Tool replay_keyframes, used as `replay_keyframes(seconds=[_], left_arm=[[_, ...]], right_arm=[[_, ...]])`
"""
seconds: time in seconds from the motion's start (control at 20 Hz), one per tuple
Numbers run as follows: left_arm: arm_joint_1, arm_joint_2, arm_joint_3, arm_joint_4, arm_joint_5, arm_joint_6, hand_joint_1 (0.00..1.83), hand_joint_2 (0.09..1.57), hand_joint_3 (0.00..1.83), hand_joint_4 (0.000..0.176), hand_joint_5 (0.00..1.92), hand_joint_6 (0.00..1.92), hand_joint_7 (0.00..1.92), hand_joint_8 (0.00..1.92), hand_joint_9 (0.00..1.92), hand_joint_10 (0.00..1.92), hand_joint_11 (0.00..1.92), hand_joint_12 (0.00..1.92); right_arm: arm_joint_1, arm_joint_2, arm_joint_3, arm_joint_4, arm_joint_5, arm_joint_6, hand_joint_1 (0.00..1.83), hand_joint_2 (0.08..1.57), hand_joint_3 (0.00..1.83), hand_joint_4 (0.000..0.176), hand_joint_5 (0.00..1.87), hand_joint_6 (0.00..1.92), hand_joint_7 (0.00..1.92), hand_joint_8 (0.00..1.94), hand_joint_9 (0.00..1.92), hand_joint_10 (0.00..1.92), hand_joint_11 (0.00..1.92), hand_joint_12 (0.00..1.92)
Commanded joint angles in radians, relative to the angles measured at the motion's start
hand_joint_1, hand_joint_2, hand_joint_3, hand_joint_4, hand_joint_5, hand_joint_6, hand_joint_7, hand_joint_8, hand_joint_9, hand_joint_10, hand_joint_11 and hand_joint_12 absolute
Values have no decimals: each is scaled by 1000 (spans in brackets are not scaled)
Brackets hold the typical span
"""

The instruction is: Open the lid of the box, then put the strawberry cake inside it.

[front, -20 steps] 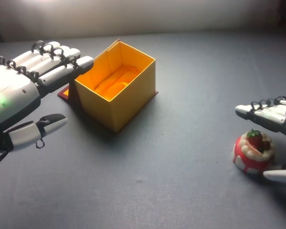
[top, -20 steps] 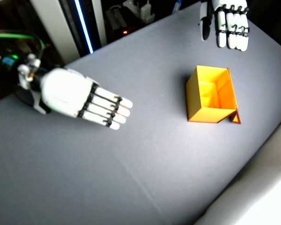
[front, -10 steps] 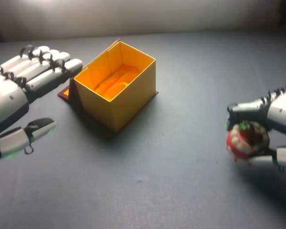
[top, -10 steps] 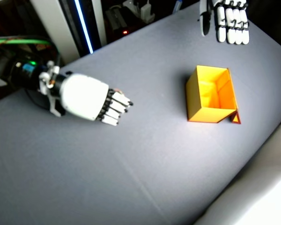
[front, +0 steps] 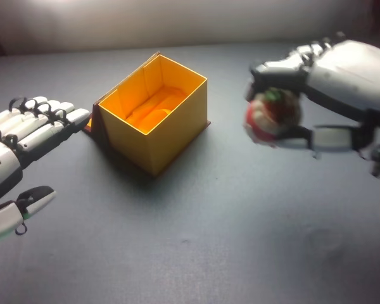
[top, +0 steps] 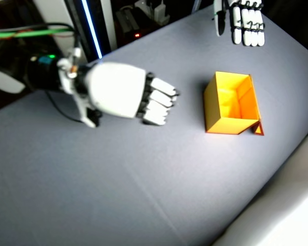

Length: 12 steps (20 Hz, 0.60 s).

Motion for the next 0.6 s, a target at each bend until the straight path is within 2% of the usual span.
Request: replay_keyframes(seconds=[0.0, 0.05, 0.1, 0.15, 0.2, 0.25, 0.3, 0.35, 0.4, 0.45, 0.5, 0.55], left_arm=[[5, -2, -2, -16, -140, -6, 885, 1420, 0, 26, 0, 0, 0, 0, 0, 0, 0, 0], [23, -7, -3, -33, -154, -10, 866, 1414, 0, 36, 0, 0, 0, 0, 0, 0, 0, 0], [37, -11, -4, -48, -166, -12, 866, 1414, 0, 36, 0, 0, 0, 0, 0, 0, 0, 0], [53, -15, -5, -63, -177, -14, 863, 1410, 0, 34, 0, 0, 0, 0, 0, 0, 0, 0], [68, -18, -5, -73, -184, -17, 886, 1402, 0, 39, 0, 0, 0, 0, 0, 0, 0, 0], [72, -21, -5, -76, -184, -18, 920, 1395, 0, 33, 3, 1, 0, 0, 0, 0, 0, 0], [73, -25, -4, -76, -182, -18, 885, 1401, 0, 34, 1, 0, 0, 0, 0, 0, 0, 0], [73, -31, -3, -76, -176, -21, 850, 1402, 0, 54, 0, 0, 0, 0, 0, 0, 0, 0], [73, -34, -1, -74, -167, -26, 806, 1411, 2, 53, 0, 0, 0, 0, 0, 0, 0, 0], [73, -36, -1, -73, -158, -28, 702, 1418, 6, 95, 0, 0, 0, 0, 0, 0, 0, 0], [73, -37, -1, -73, -153, -28, 753, 1407, 0, 102, 0, 0, 0, 0, 0, 0, 0, 0], [73, -39, -1, -73, -149, -31, 782, 1414, 1, 86, 0, 0, 0, 0, 0, 0, 0, 0]], right_arm=[[29, -12, 13, 8, 108, 6, 1315, 1272, 0, 0, 679, 1352, 661, 1502, 630, 1644, 441, 1817], [57, -39, 35, 0, 101, 6, 1150, 1264, 0, 0, 659, 1417, 772, 1387, 600, 1205, 82, 1857], [80, -56, 48, -8, 90, 6, 1150, 1264, 0, 0, 659, 1417, 772, 1387, 600, 1205, 82, 1857], [107, -74, 63, -18, 79, 6, 1298, 1242, 0, 0, 664, 1389, 776, 1285, 678, 1500, 229, 1864], [134, -92, 76, -28, 65, 6, 1223, 1251, 3, 0, 669, 1269, 802, 1482, 803, 1599, 692, 1906], [163, -115, 94, -38, 47, 6, 1207, 1255, 2, 0, 677, 1236, 795, 1544, 831, 1624, 815, 1875], [187, -129, 109, -52, 34, 6, 1186, 1289, 6, 0, 648, 1220, 717, 1706, 864, 1822, 956, 1912], [209, -146, 123, -60, 17, 6, 1184, 1295, 1, 0, 635, 1238, 718, 1702, 809, 1744, 866, 1899], [229, -164, 136, -72, -1, 6, 1192, 1286, 0, 0, 643, 1217, 743, 1667, 886, 1711, 957, 1876], [250, -185, 151, -83, -28, 4, 1106, 1317, 6, 0, 625, 1449, 634, 1606, 608, 1374, 599, 1733], [269, -205, 165, -87, -50, -2, 1107, 1304, 3, 0, 624, 1443, 678, 1542, 657, 1179, 577, 1623], [285, -227, 182, -88, -72, -6, 1183, 1268, 1, 0, 669, 1211, 764, 1565, 840, 1409, 809, 1713]])
